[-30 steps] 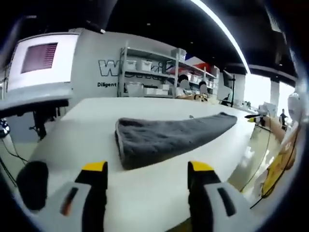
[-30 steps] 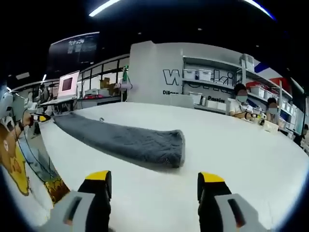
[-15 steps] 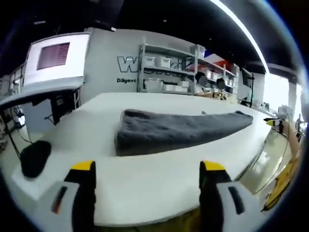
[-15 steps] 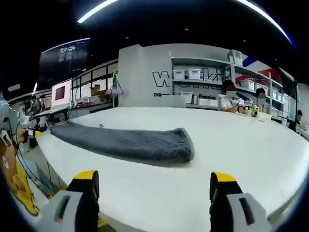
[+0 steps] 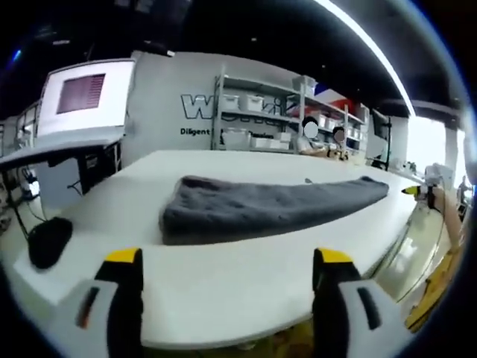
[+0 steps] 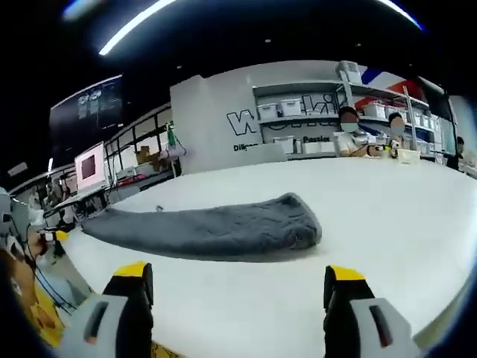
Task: Fold the towel on the table until its edges align and the towel forms a compact rectangular stack.
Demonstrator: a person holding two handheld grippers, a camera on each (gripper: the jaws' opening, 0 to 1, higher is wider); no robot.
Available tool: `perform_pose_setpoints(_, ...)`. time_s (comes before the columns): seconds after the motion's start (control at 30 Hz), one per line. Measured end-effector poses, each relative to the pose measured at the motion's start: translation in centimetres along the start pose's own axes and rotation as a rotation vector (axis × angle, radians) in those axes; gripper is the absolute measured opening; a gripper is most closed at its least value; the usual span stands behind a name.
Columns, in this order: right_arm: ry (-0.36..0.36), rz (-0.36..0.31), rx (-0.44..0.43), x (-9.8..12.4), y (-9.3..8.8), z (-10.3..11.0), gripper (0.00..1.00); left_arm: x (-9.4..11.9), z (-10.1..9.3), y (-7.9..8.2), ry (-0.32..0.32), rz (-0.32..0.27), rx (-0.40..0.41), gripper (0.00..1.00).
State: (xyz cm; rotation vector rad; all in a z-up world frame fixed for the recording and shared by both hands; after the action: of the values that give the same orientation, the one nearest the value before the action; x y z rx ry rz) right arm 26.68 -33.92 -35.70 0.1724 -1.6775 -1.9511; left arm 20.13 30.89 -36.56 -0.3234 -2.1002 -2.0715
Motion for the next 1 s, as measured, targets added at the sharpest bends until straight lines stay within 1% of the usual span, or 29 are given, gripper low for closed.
perform_pose_setpoints(0.17, 0.025, -0.016, -0.073, 0.0, 0.6, 0.0, 0.99, 0.2, -0.2, 0.1, -0.005, -0.013, 0.005, 0.99)
perform_pose_setpoints(0.27, 0.039, -0.034, -0.138, -0.1, 1.0, 0.0, 0.99, 0.2, -0.3, 0.1, -0.011, -0.015, 0.007, 0.99)
perform_pose_setpoints(0.3, 0.047, -0.039, -0.178, -0.2, 1.0, 0.0, 0.99, 0.1, -0.3, 0.1, -0.013, -0.015, 0.007, 0.99)
perform_pose_setpoints(0.37, 0.056, -0.052, -0.211, -0.3, 1.2, -0.2, 0.99, 0.1, -0.5, 0.2, -0.020, -0.022, 0.007, 0.98)
perform_pose_setpoints(0.57, 0.112, -0.082, -0.389, -1.2, 1.9, -0.5, 0.89, 0.0, -0.8, 0.3, -0.033, -0.029, 0.008, 0.98)
perform_pose_setpoints(0.67, 0.109, -0.108, -0.482, -1.8, 2.2, -1.5, 0.84, 0.1, -0.9, 0.4, -0.039, -0.035, 0.011, 0.98)
perform_pose_setpoints(0.73, 0.102, -0.128, -0.559, -2.1, 2.3, -1.7, 0.83, 0.1, -1.0, 0.4, -0.043, -0.040, 0.017, 0.97)
perform_pose_setpoints(0.77, 0.083, -0.156, -0.615, -2.4, 2.3, -2.1, 0.82, 0.2, -1.0, 0.4, -0.045, -0.046, 0.023, 0.97)
perform_pose_setpoints(0.83, 0.053, -0.198, -0.694, -2.6, 2.4, -3.1, 0.76, 0.3, -1.1, 0.4, -0.045, -0.053, 0.028, 0.97)
perform_pose_setpoints(0.87, 0.046, -0.214, -0.707, -2.7, 2.5, -3.6, 0.73, 0.3, -1.2, 0.4, -0.046, -0.058, 0.031, 0.97)
perform_pose_setpoints(1.0, 0.027, -0.206, -0.740, -3.1, 2.5, -5.2, 0.70, 0.4, -1.4, 0.7, -0.049, -0.077, 0.045, 0.97)
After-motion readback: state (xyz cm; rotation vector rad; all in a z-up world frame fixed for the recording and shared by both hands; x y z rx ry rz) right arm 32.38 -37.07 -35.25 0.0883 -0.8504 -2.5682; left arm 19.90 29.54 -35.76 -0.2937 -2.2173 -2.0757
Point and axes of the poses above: the point that each gripper's makers call its tool centre point, and the gripper's own axes: x roughly backward along the fingers, z roughly to its left, y roughly out of its top, the point moved 6 cm from there along x, roughly backward along the fingers, and after that the axes turned 7 degrees about y, right-handed, at the moved point
